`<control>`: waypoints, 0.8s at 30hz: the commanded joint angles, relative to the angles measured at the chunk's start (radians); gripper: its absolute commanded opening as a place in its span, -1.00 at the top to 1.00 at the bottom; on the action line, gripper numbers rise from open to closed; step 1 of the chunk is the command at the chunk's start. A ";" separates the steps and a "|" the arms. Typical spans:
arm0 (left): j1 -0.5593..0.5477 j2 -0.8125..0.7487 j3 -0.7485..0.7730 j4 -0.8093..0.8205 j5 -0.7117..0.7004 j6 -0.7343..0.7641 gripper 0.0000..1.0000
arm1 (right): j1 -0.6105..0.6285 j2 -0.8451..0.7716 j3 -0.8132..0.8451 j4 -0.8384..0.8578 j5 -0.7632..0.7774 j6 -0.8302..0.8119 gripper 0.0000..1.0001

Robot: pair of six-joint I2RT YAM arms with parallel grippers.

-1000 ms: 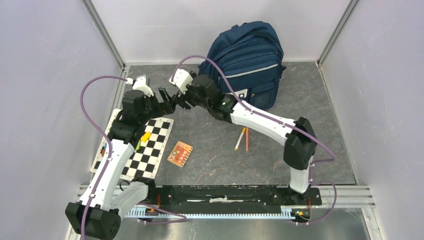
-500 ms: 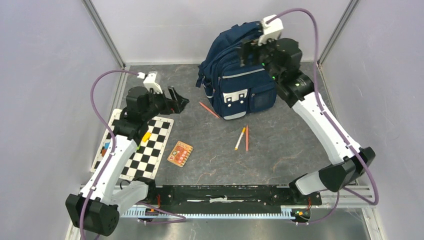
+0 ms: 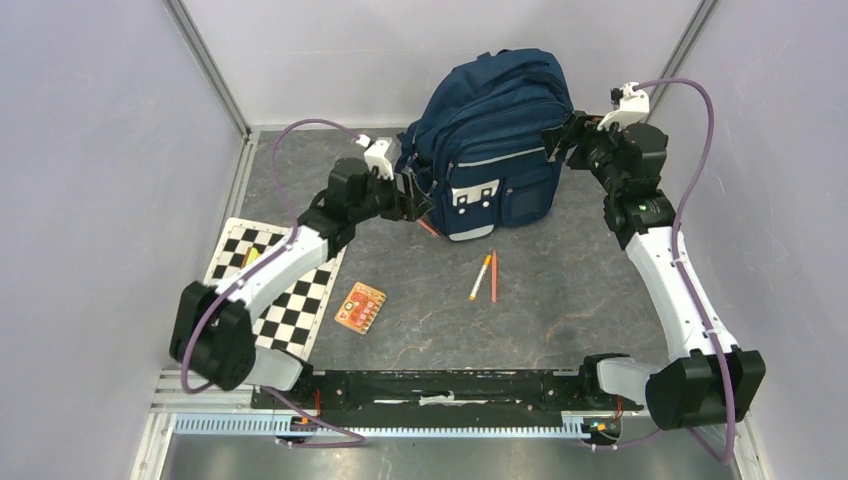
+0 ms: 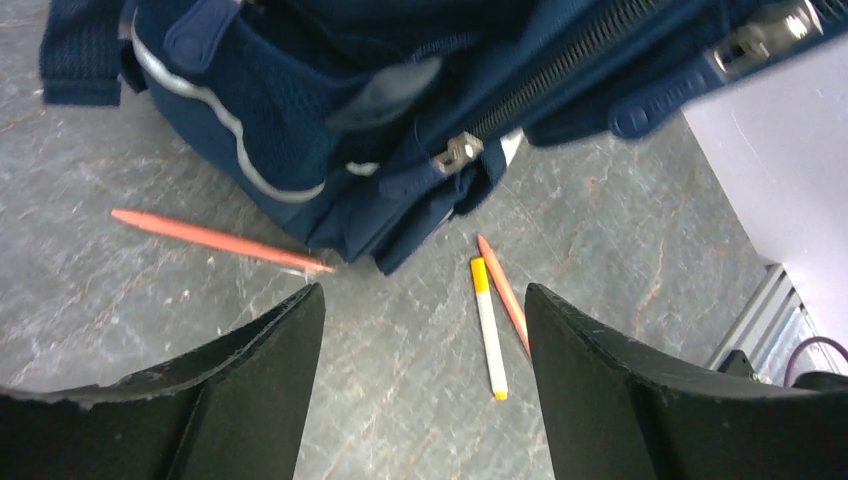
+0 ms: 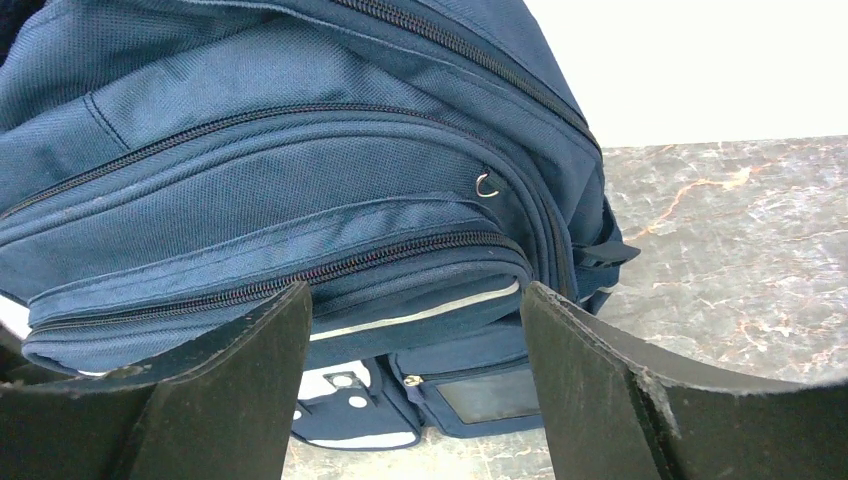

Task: Pack the student bag
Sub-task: Zip the student bag at the center of the board.

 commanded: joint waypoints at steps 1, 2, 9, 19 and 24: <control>-0.003 0.099 0.134 0.121 0.048 0.014 -0.55 | -0.015 -0.018 -0.038 -0.023 -0.048 0.026 -0.61; -0.003 0.116 0.149 0.121 0.050 0.020 -0.55 | -0.016 -0.020 -0.038 -0.025 -0.049 0.022 -0.61; -0.005 0.178 0.198 0.103 0.039 0.038 -0.43 | -0.028 -0.040 -0.046 -0.021 0.023 0.007 -0.63; -0.063 0.110 0.177 0.078 -0.060 0.100 -0.49 | -0.168 0.012 0.090 -0.045 -0.030 -0.011 -0.70; -0.093 0.051 0.181 0.078 -0.105 0.142 -0.44 | -0.195 0.004 0.057 -0.043 -0.026 0.011 -0.69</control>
